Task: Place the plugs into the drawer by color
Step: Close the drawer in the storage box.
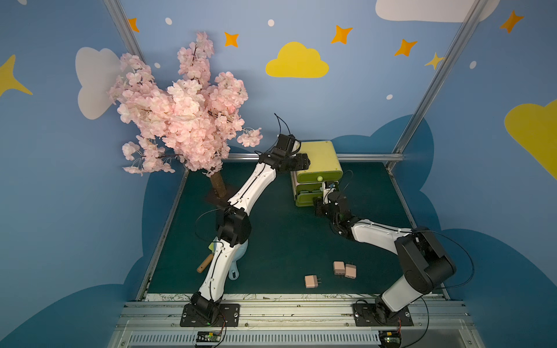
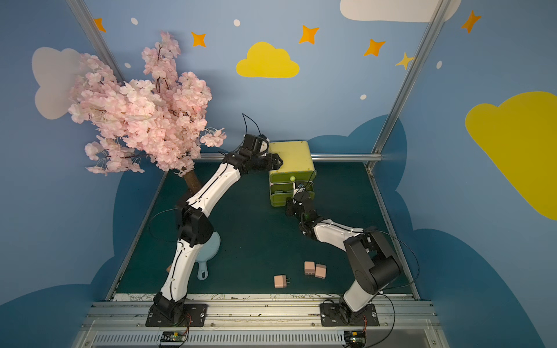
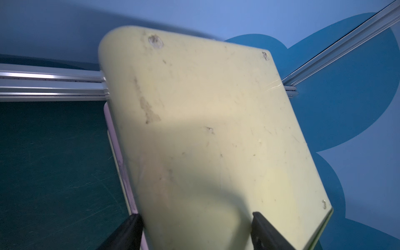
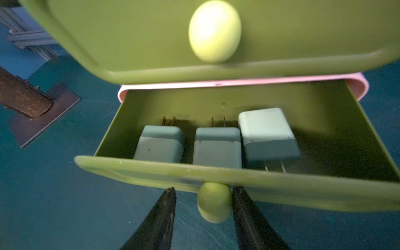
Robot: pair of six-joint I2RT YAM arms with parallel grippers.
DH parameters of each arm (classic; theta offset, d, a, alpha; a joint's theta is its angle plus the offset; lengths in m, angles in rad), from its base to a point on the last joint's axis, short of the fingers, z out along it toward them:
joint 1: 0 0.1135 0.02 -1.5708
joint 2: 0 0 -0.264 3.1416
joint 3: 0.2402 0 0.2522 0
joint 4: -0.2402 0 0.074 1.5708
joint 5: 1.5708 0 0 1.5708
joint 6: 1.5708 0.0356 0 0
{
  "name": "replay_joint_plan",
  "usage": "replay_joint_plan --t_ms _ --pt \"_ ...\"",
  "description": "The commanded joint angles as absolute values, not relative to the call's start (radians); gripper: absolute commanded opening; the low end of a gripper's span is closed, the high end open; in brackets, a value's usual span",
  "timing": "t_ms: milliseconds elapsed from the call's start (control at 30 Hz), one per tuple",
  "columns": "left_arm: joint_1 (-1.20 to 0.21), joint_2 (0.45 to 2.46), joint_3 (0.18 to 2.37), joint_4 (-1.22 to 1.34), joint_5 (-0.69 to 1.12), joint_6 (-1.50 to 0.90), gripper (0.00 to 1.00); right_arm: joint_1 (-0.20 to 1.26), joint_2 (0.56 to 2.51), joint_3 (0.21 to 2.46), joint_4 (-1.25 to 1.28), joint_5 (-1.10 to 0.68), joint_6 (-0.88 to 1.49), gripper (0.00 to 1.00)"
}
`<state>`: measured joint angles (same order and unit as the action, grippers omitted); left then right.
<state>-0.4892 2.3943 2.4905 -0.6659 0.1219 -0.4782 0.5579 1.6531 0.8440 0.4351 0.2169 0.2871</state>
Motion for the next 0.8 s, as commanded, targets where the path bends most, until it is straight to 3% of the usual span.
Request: replay_joint_plan --t_ms 0,233,767 --pt "-0.508 2.422 2.49 -0.756 0.121 -0.459 0.79 0.542 1.717 0.888 0.565 0.218 0.329 0.47" --pt "-0.509 2.425 2.49 -0.756 0.12 -0.458 0.79 0.517 1.845 0.899 0.818 0.201 0.418 0.47" --pt "-0.511 2.421 2.488 -0.762 0.114 -0.455 0.79 0.463 1.933 0.918 0.971 0.101 0.631 0.49"
